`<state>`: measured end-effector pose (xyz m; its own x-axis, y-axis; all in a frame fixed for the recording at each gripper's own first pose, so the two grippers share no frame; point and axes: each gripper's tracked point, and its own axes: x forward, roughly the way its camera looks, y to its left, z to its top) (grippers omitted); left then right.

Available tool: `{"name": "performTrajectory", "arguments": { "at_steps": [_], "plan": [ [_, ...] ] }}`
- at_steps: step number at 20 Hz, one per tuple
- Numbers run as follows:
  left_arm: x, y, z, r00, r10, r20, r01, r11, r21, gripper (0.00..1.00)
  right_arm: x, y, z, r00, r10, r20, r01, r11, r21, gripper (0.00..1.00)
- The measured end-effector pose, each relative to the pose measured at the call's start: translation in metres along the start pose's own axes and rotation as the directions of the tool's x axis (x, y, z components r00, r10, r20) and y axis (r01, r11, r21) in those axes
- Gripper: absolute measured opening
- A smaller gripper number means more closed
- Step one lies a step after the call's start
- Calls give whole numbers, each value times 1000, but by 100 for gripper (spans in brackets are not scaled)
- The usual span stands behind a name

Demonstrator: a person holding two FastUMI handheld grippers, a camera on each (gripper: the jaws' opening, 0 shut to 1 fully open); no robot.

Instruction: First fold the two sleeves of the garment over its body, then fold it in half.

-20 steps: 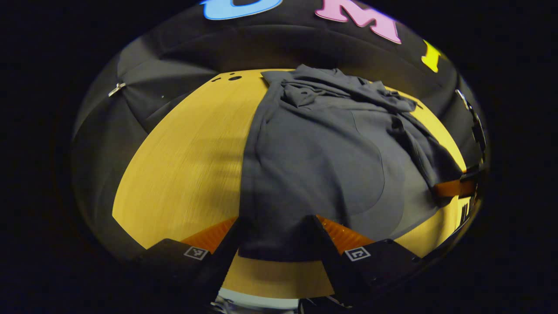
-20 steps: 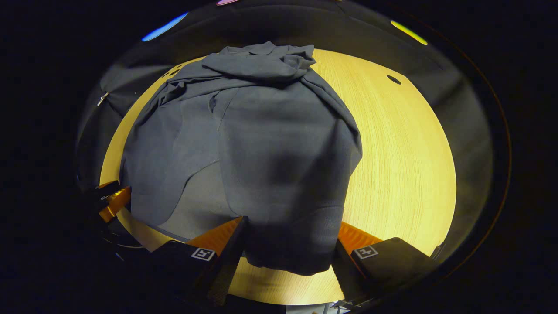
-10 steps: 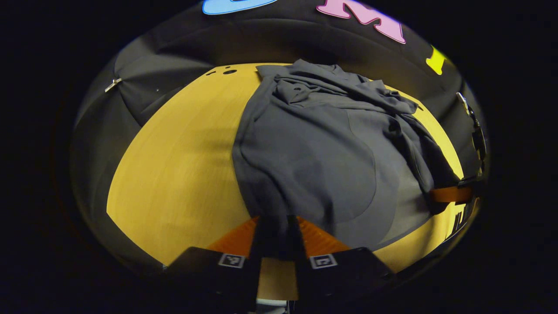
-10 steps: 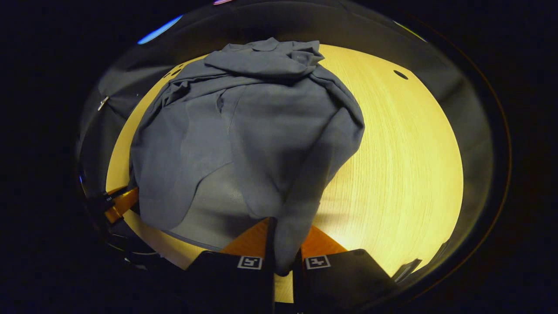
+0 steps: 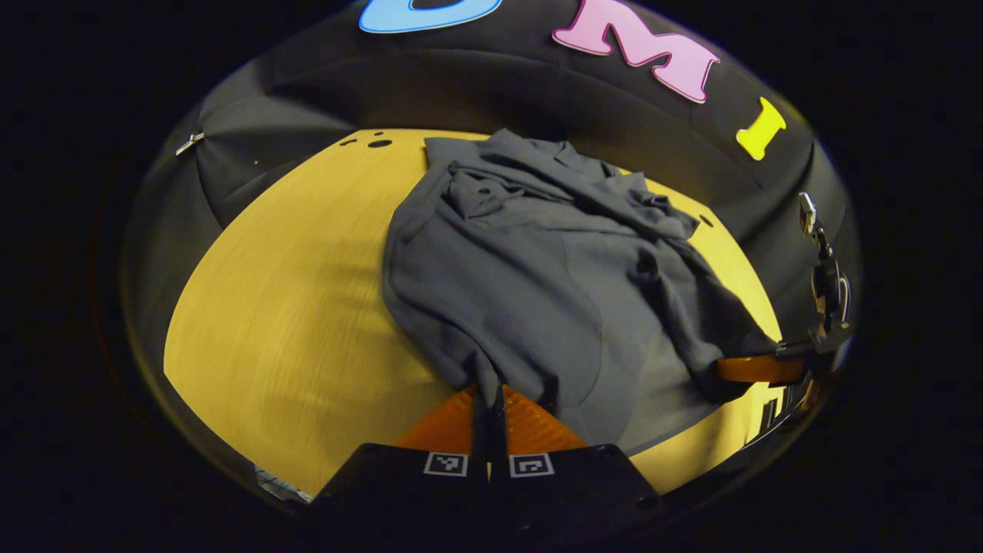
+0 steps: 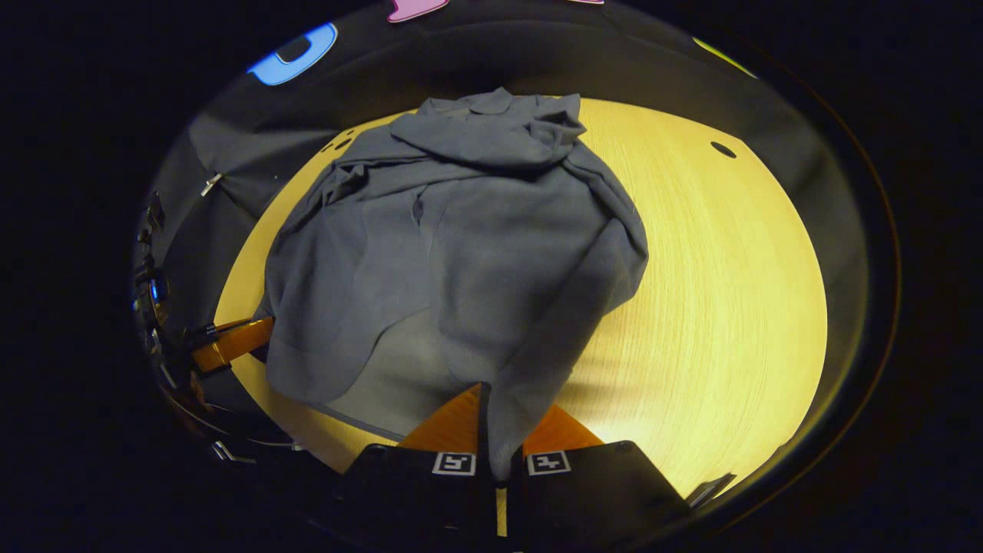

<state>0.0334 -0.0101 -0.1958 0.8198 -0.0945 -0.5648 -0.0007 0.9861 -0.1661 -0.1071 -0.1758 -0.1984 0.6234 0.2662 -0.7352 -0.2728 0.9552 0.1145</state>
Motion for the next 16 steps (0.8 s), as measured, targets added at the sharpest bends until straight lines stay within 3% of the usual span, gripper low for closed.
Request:
{"name": "performTrajectory", "arguments": {
  "at_steps": [5, 16],
  "plan": [
    [-22, -15, 27, 997, -34, 71, 30, 998, 52, 6, -5, 1, 7, 1000, 13, 25, -14, 999, 46, 7],
    [-32, 2, 80, 983, -7, 183, 12, 999, -30, 5, -27, 5, 79, 985, 45, 167, -53, 998, 39, 7]
  ]
}}
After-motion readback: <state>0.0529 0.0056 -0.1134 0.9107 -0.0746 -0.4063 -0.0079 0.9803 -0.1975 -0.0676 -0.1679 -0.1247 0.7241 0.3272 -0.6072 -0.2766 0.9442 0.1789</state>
